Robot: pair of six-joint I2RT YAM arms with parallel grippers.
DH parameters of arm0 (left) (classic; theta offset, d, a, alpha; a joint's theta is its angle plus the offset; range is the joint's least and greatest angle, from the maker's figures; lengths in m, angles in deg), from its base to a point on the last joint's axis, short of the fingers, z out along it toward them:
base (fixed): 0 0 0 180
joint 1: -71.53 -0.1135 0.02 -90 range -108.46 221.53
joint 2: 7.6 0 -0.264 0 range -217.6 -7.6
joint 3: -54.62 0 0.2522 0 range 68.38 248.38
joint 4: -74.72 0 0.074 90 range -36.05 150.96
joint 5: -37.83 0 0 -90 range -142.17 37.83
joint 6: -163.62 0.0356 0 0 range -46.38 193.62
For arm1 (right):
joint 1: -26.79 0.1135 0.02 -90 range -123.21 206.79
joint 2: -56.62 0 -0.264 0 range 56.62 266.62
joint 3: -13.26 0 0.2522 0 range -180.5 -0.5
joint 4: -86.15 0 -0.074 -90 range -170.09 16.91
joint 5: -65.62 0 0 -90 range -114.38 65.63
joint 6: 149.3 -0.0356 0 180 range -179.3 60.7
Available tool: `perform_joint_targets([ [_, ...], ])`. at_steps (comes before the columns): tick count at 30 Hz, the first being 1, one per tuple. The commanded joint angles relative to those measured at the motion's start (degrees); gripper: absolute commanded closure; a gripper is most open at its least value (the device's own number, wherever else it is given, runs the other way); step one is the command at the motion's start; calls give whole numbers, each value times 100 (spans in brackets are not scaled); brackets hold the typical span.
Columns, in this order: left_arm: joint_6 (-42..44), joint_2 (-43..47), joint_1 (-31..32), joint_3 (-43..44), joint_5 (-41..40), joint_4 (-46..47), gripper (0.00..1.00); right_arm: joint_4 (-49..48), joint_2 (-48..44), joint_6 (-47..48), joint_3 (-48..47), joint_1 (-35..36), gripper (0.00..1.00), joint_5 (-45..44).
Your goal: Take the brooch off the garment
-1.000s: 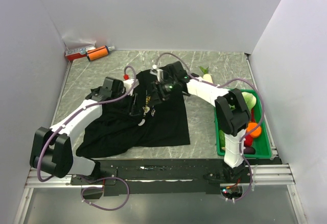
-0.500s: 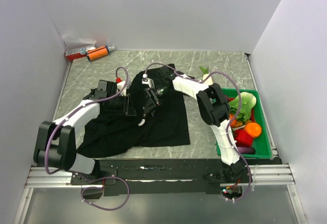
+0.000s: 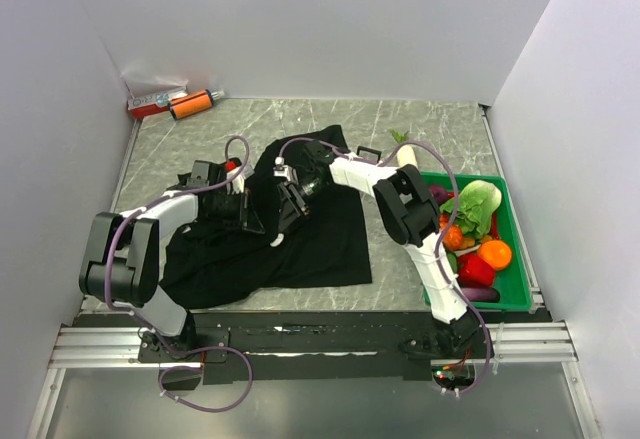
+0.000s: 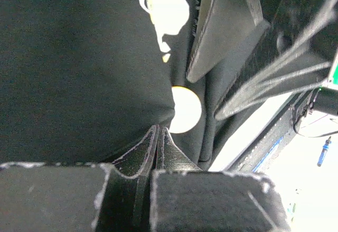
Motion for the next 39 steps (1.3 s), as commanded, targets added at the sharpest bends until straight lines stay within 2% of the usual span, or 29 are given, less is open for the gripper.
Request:
perform_joint_targets([
  [1,-79,-105,-53,-57,168,265,99,-221,150,-299,-115,103,47,-78],
  [5,44,-282,-71,-74,97,169,99,-257,395,-457,-186,103,49,18],
  [9,88,-422,-88,-48,115,142,99,-388,501,-589,-212,103,59,115],
  [19,79,-449,-106,-57,80,177,99,-511,484,-747,-63,-2,62,54],
  [29,97,-537,-106,40,88,142,99,-837,572,-1073,-63,-20,87,274],
  [31,79,-546,-106,57,106,142,99,-828,537,-1055,-45,-20,87,265],
  [35,97,-546,-106,119,132,116,98,-776,510,-994,-80,7,79,256],
  [39,114,-598,-106,154,141,98,98,-731,545,-976,-116,68,76,230],
])
